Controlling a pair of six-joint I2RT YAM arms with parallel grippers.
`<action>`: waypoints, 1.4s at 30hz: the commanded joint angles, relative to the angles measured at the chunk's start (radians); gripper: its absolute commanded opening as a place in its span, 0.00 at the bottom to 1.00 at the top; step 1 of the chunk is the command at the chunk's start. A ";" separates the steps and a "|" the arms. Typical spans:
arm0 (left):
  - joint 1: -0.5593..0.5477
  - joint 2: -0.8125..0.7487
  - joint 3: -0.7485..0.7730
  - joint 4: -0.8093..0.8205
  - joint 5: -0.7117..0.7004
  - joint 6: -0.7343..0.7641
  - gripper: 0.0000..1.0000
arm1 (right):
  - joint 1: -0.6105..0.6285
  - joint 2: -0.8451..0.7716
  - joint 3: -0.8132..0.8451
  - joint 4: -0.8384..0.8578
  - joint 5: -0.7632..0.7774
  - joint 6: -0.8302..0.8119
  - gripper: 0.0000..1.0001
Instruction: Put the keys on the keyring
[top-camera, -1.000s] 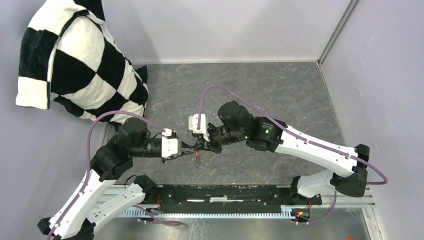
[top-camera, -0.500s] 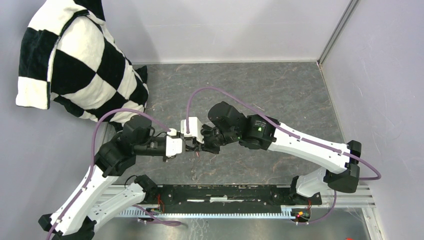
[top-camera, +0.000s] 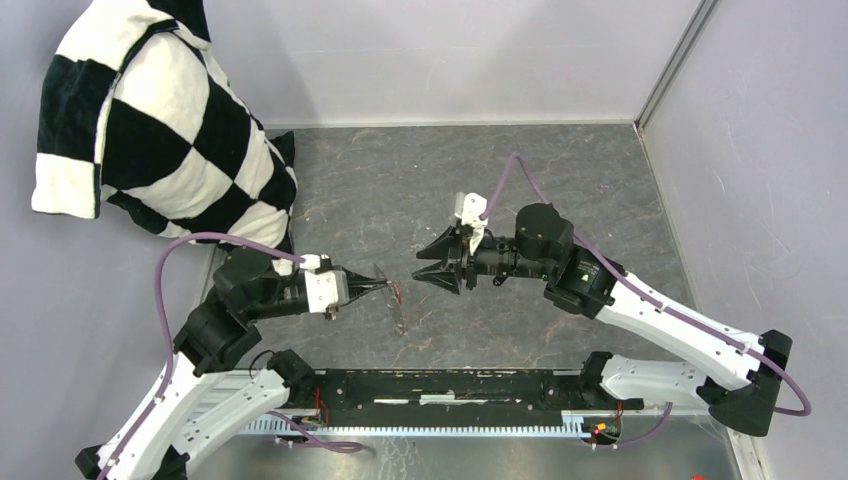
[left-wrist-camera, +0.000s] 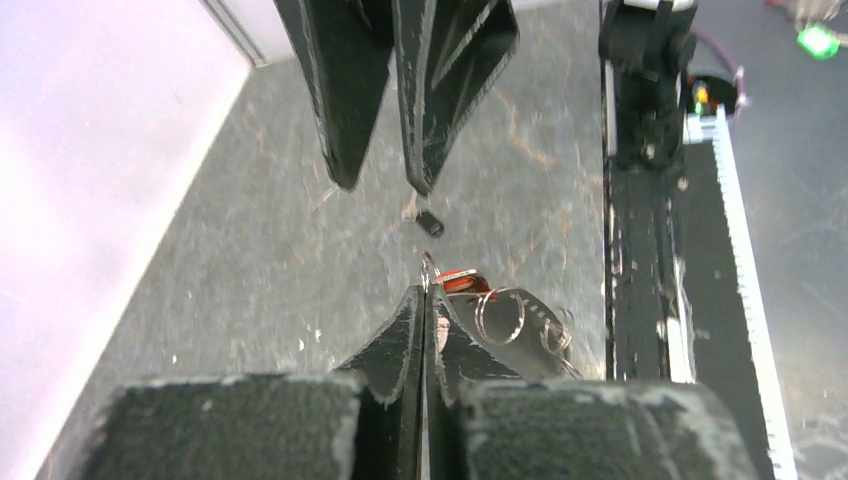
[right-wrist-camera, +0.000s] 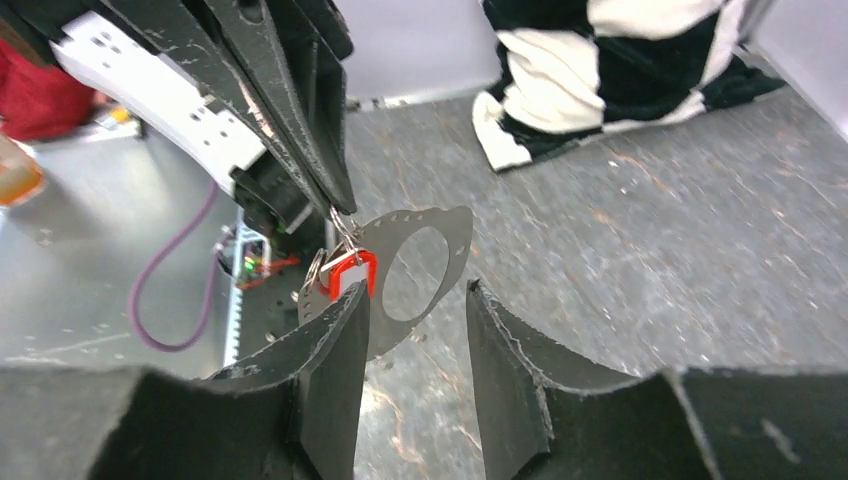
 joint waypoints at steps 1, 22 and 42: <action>-0.001 -0.012 -0.019 0.277 0.054 -0.210 0.02 | -0.021 -0.017 -0.047 0.285 -0.144 0.146 0.47; -0.001 -0.003 0.020 0.344 0.097 -0.278 0.02 | -0.040 -0.009 -0.062 0.319 -0.184 0.191 0.45; -0.001 -0.019 0.002 0.374 0.038 -0.256 0.02 | -0.039 0.013 -0.096 0.295 -0.181 0.188 0.15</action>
